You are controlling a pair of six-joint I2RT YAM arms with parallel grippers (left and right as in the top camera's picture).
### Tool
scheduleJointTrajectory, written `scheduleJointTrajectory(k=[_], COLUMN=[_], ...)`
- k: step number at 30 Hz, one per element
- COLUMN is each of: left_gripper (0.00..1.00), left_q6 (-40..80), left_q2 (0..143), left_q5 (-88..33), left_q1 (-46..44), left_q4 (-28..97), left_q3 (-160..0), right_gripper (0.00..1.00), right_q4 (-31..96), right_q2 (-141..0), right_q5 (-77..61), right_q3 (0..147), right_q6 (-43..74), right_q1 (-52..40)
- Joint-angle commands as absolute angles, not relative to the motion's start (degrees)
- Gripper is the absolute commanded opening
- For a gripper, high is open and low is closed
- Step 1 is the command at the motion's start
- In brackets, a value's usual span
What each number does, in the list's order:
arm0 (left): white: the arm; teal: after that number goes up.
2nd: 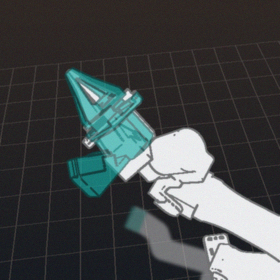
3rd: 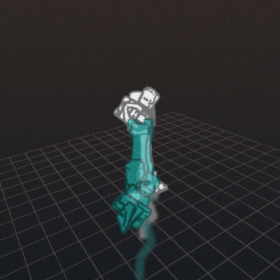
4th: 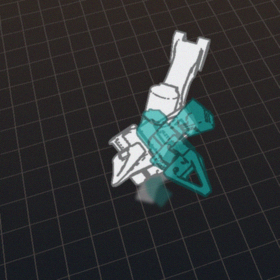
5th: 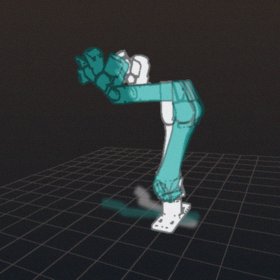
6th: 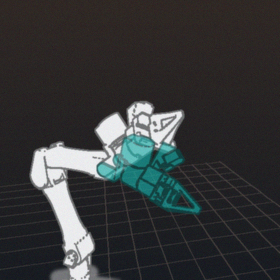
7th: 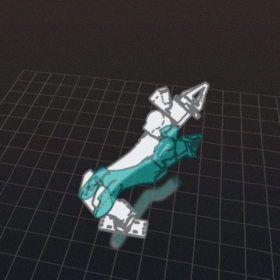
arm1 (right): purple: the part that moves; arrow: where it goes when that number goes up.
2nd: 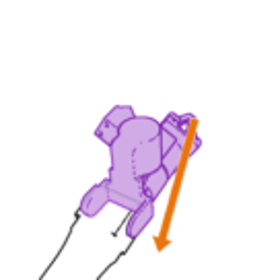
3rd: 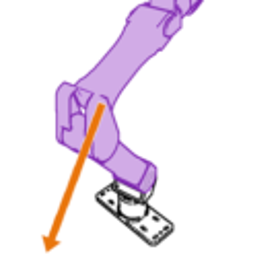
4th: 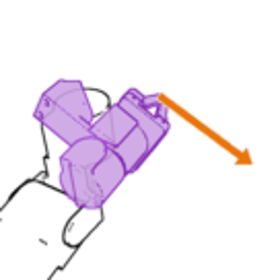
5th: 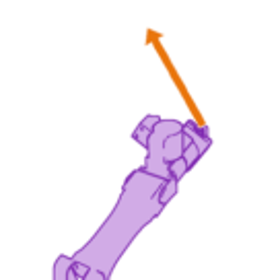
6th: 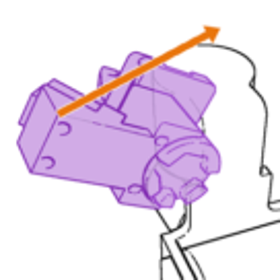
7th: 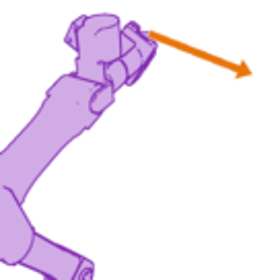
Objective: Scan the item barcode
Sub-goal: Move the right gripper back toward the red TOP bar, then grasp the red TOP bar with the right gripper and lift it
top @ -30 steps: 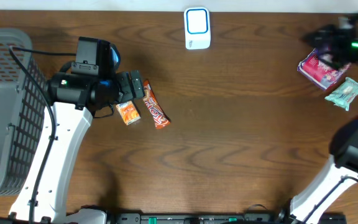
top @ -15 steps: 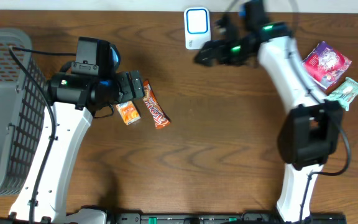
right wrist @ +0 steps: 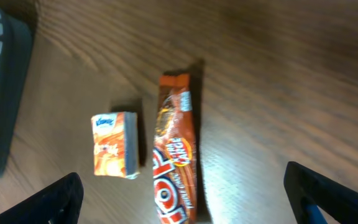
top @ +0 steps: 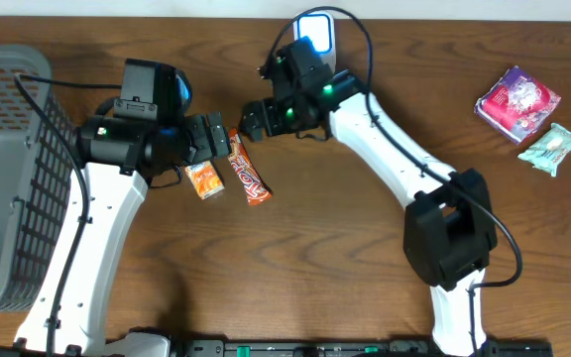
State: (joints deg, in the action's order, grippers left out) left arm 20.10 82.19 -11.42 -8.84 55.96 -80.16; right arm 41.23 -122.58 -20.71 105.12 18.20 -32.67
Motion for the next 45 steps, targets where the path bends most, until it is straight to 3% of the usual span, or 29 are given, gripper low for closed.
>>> scheduleJointTrajectory(k=[1,33,37,42,45], left_gripper=[0.98,0.98,0.98,0.98,0.98], left_q6=[19.8,19.8,19.8,19.8,19.8], left_q2=[82.3,82.3,82.3,82.3,82.3], left_q5=[-11.1,-11.0,-11.1,-11.0,-11.0], left_q1=[-8.7,-8.8,-8.8,-8.7,-8.8], left_q4=[56.1,56.1,56.1,56.1,56.1], left_q3=[-80.5,-80.5,-80.5,-80.5,-80.5], right_gripper=[0.96,0.83,0.75,0.46,0.34], right_q4=[41.2,41.3,41.3,41.6,42.2], right_q2=[-124.9,-134.7,-135.8,-135.7,-135.7], right_q5=[-19.4,-13.7,-13.5,-8.2,-5.6], right_q3=[104.5,104.4,104.4,104.7,105.1], right_q6=[19.7,19.2,19.2,19.2,19.2], right_q1=[-34.4,-40.6,-40.8,-40.5,-39.3])
